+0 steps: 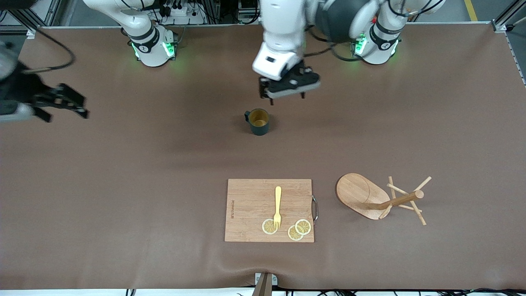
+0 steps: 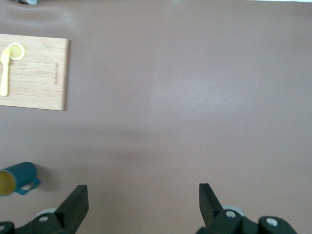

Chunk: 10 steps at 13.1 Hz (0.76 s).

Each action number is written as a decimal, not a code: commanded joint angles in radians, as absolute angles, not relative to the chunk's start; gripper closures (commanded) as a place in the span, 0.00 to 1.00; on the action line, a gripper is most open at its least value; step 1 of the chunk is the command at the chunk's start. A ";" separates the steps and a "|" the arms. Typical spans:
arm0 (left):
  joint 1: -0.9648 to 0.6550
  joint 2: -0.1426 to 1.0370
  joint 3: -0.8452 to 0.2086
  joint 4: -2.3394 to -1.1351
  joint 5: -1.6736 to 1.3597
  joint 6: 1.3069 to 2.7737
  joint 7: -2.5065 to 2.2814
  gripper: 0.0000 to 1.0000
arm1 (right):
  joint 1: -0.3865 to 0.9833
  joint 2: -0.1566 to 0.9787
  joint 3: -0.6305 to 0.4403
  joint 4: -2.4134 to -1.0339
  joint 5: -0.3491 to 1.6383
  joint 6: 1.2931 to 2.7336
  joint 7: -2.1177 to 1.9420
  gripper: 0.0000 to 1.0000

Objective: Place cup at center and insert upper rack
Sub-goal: 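Move the left gripper above the mug while the right gripper withdraws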

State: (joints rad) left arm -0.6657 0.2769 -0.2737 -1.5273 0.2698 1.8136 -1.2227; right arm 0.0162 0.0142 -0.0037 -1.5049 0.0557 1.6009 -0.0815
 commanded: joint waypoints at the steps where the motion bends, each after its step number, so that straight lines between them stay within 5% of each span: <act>1: -0.768 0.360 -0.267 -1.500 0.385 1.828 -1.391 0.00 | -0.087 -0.011 0.015 -1.537 0.040 1.606 -0.219 0.00; 10: -1.052 0.707 -0.250 -1.368 0.682 1.878 -1.903 0.00 | -0.144 -0.002 0.000 -1.586 -0.051 1.664 -0.268 0.00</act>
